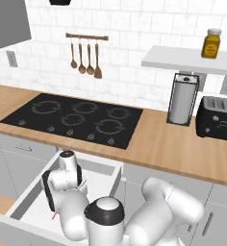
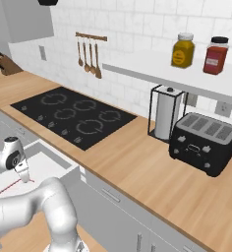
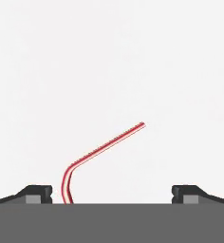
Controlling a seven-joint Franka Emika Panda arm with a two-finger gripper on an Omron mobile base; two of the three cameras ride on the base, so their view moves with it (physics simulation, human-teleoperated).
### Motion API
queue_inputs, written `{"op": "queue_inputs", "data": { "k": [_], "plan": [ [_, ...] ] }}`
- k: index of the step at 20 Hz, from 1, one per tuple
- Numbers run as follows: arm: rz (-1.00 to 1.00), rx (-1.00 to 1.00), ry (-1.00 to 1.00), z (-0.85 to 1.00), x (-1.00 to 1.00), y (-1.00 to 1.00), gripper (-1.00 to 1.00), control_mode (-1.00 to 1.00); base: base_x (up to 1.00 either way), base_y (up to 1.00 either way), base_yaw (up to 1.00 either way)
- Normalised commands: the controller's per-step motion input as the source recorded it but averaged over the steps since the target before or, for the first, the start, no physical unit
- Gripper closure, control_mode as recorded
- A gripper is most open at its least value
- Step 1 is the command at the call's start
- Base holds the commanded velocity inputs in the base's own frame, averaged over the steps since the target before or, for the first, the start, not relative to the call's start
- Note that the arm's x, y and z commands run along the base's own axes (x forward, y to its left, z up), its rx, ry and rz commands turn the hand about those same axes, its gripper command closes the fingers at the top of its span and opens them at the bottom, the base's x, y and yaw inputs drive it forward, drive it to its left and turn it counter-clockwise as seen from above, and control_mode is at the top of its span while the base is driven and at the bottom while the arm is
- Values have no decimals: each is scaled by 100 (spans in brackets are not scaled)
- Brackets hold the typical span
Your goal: Take a straw from the drawer in front and place it inside the glass cup on the dining counter.
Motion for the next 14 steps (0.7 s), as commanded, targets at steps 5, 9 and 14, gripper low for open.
{"op": "queue_inputs", "data": {
  "k": [5, 9, 14],
  "plan": [
    [0, 0, -14, -14, 28, 2, -100, -100, 0, 0, 0],
    [-2, 0, -3, -41, 11, 19, -100, -100, 0, 0, 0],
    [-4, 1, 0, -25, 27, 28, -100, -100, 0, 0, 0]
  ]
}}
